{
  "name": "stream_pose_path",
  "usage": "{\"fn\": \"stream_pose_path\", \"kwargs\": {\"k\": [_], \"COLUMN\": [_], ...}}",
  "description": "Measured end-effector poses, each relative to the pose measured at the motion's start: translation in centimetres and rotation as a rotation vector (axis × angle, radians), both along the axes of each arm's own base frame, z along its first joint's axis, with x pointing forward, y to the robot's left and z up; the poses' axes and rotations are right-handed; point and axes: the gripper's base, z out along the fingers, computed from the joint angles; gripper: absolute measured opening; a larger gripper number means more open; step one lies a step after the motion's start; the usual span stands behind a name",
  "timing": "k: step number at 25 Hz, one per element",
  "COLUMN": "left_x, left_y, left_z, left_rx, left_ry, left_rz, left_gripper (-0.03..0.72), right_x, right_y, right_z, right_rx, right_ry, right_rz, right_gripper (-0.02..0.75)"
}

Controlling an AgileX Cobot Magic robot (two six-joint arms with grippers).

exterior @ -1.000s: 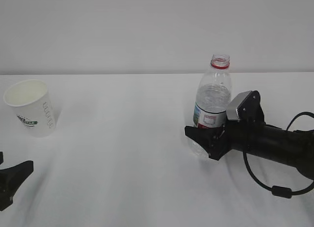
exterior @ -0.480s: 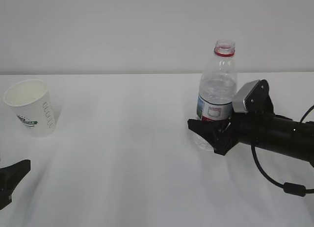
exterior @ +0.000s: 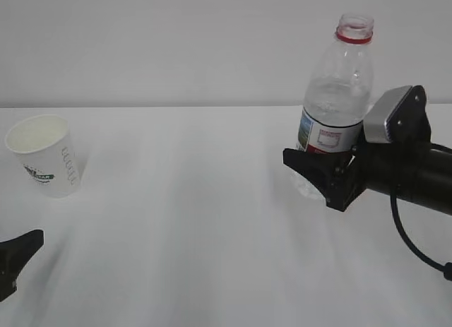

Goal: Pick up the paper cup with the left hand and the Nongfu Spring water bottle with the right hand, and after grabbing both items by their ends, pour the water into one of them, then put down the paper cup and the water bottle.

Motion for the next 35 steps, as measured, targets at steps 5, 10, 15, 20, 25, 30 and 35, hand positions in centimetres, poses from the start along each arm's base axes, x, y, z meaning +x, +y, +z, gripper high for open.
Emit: {"fn": "stream_pose_path", "kwargs": {"k": [5,10,15,20,25,30,35], "left_x": [0.1,0.3,0.6,2.0,3.2,4.2,5.9], "left_y": [0.4,1.1,1.0,0.7,0.6,0.6,0.6], "left_z": [0.0,0.0,0.1,0.7,0.5,-0.6,-1.4], "left_rx": [0.000,-0.002,0.042,0.057,0.060,0.054,0.028], "left_ry": [0.000,0.000,-0.025,-0.077,-0.082,-0.044,-0.030], "left_rz": [0.046,0.141,0.109,0.064,0.056,0.056,0.065], "left_gripper": [0.547,0.547,0.584,0.678,0.690,0.690,0.690], "right_x": [-1.4,-2.5,-2.7,-2.7,-2.7,-2.7,-2.7], "right_y": [-0.4,-0.6,-0.6,-0.6,-0.6,-0.6,-0.6], "right_z": [2.3,4.0,4.0,3.9,3.9,3.9,3.9], "right_rx": [-0.040,-0.037,-0.024,-0.025,-0.023,-0.021,-0.020], "right_ry": [-0.049,-0.095,-0.074,-0.062,-0.058,-0.053,-0.052], "right_rz": [-0.024,-0.028,-0.033,-0.036,-0.036,-0.037,-0.038], "right_gripper": [0.533,0.533,0.533,0.533,0.533,0.533,0.533]}}
